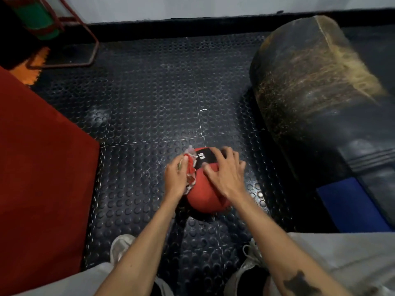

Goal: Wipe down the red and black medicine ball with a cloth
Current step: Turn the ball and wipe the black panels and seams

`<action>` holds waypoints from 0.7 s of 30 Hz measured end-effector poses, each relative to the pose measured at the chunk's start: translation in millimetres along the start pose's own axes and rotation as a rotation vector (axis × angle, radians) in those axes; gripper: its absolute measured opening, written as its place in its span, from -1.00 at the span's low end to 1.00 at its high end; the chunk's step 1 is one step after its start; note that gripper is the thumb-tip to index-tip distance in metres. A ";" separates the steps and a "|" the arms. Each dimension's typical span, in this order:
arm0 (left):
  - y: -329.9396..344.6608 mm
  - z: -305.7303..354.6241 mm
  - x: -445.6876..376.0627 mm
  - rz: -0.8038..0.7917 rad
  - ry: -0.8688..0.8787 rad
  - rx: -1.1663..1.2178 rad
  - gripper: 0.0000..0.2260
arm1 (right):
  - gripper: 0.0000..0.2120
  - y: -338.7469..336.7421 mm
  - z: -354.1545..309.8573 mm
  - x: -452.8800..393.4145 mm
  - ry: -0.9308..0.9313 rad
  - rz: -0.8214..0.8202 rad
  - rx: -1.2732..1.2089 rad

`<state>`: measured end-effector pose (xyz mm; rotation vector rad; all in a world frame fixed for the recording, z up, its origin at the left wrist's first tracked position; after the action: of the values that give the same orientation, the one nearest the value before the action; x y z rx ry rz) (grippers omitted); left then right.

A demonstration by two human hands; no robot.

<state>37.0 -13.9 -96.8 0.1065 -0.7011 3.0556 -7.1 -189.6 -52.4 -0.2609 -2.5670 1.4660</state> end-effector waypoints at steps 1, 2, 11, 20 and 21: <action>-3.7 -6.5 -1.5 0.044 -0.081 0.033 -0.83 | -0.32 7.3 -3.2 7.1 0.031 -0.015 -0.043; -7.3 -12.6 -2.6 0.067 -0.141 0.058 -0.81 | -0.23 18.0 -5.1 10.9 0.046 -0.079 -0.072; -23.8 -58.9 37.4 0.149 -0.184 -0.228 -0.67 | -0.24 41.0 -28.6 -70.8 -0.088 -0.396 0.054; -39.2 8.8 -32.8 0.100 0.138 -0.259 -0.76 | -0.32 44.3 -29.8 -98.3 -0.065 -0.394 0.033; -28.3 18.1 -30.6 0.091 0.172 -0.288 -0.77 | -0.32 44.9 -29.3 -100.8 -0.051 -0.396 0.028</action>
<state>69.2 4.0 -70.2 -0.1916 -1.1466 2.9565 100.5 -166.6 -82.9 0.2779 -2.4474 1.3685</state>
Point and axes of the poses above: each hand's wrist, its own x-axis away from the middle knuckle, its own y-axis out of the palm, z = x × y, the point moved 8 cm from there along -x, towards the middle knuckle, and after that the axes turned 1 degree about -x, right-handed, at the moved point
